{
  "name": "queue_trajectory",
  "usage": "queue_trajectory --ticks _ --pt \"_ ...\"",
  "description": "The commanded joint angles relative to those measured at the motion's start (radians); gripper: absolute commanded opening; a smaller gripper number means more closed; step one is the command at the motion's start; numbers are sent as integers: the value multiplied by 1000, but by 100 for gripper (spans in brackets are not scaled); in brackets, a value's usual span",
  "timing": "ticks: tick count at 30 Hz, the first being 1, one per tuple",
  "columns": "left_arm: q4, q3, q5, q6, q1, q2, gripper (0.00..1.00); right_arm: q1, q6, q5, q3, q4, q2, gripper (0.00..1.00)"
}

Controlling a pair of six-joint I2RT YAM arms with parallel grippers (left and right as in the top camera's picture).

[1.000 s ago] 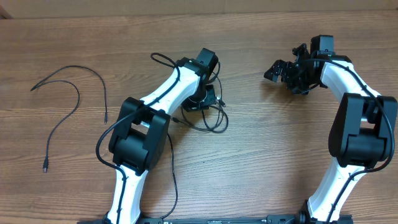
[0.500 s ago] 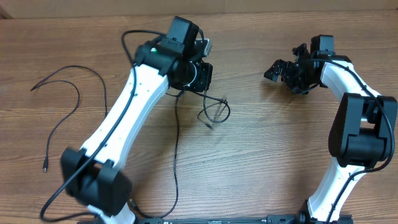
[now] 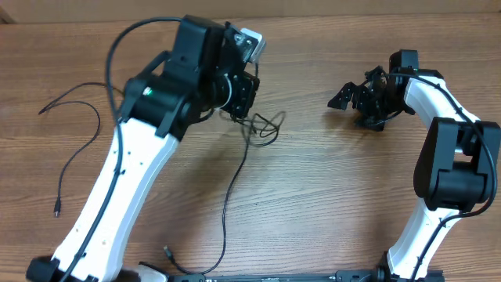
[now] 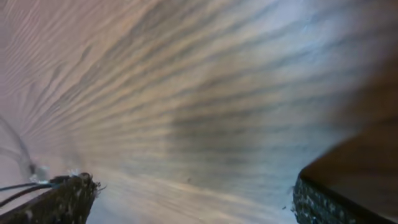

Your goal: Untangle cables

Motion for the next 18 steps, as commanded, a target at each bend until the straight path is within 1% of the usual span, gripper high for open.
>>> queue_trajectory --ticks 1,2,4,6,7,9,13,18 --pt "-12 12 -177 49 -2 6 4 5 -146 -201 -11 -36 16 100" --pt "-13 12 -167 80 -3 6 4 5 -217 -271 -11 -56 16 100" --pt "-9 12 -100 188 -2 6 4 5 -336 -440 -11 -96 16 100" --pt "-3 12 -36 302 -2 6 4 5 -403 -573 -11 -129 16 100" --pt "3 12 -24 328 -2 6 4 7 -416 -615 -11 -146 16 100" --pt "24 12 -24 332 -2 5 4 16 -422 -650 -11 -182 16 100" --pt "89 12 -30 329 -2 5 4 44 -463 -628 -11 -234 16 100" --pt "257 13 -28 230 -2 -32 4 82 -466 -588 -11 -242 16 100"
